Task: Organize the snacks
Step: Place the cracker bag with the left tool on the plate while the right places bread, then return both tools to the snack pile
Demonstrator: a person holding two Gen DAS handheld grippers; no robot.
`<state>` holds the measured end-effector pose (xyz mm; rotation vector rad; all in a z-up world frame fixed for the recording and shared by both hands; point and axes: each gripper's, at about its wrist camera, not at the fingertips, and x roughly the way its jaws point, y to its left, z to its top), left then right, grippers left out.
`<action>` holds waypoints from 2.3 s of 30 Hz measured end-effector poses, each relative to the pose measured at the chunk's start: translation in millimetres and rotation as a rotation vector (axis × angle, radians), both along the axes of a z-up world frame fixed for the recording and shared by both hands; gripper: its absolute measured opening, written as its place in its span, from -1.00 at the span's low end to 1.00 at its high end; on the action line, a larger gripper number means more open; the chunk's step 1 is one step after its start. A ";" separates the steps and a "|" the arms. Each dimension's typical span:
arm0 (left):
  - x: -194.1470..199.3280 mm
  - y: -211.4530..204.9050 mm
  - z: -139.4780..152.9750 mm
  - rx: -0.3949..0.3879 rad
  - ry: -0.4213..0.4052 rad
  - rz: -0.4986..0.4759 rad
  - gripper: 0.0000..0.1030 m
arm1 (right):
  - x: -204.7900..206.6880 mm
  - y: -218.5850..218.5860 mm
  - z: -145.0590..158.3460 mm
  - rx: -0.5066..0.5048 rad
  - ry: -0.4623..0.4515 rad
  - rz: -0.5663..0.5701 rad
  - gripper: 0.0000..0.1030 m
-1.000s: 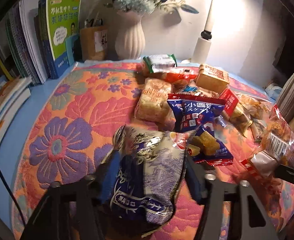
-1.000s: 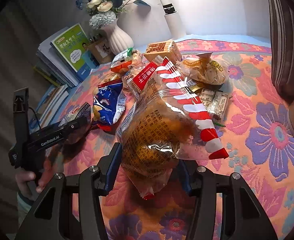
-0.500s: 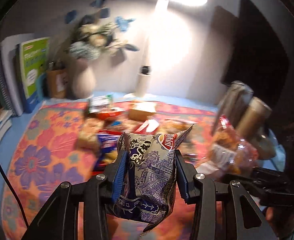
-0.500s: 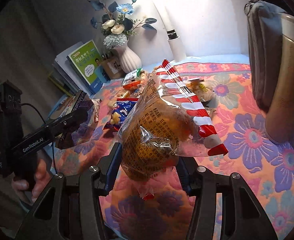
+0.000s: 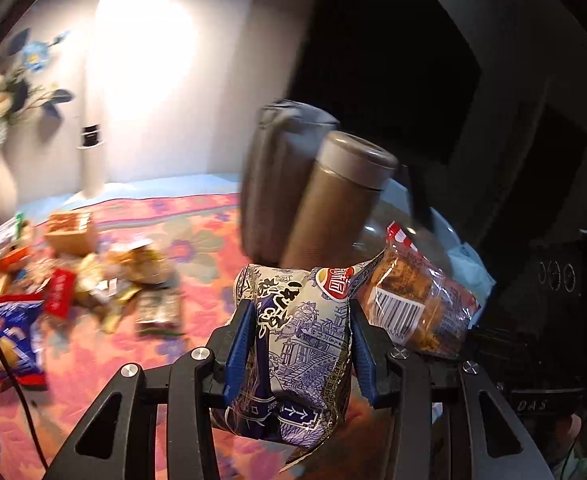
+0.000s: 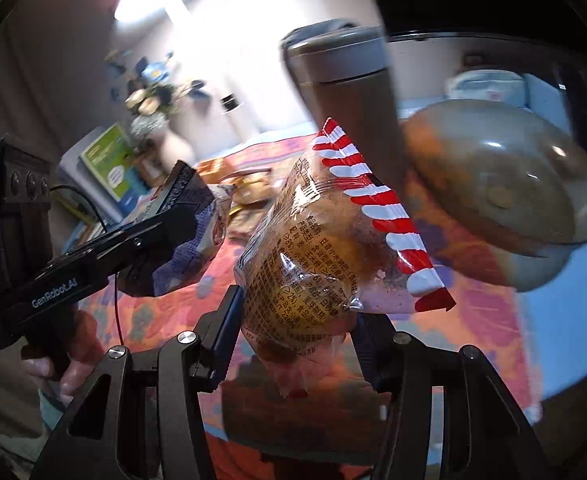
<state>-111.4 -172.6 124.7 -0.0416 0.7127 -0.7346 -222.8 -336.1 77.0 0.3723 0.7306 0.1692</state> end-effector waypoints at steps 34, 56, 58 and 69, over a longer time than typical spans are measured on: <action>20.1 -229.6 52.1 0.056 -0.172 -0.126 0.23 | 15.1 -189.0 15.6 -0.060 0.021 -0.406 0.18; -10.4 -3.4 110.1 -0.114 -0.156 0.070 0.25 | -15.8 -45.2 45.5 -0.074 -0.076 -0.030 0.18; -7.7 29.8 106.7 -0.113 -0.152 0.138 0.35 | -9.5 -22.3 45.3 -0.073 -0.077 0.035 0.18; 17.8 207.9 50.6 -0.087 -0.088 0.519 0.78 | 71.8 89.6 7.7 -0.058 0.032 0.266 0.18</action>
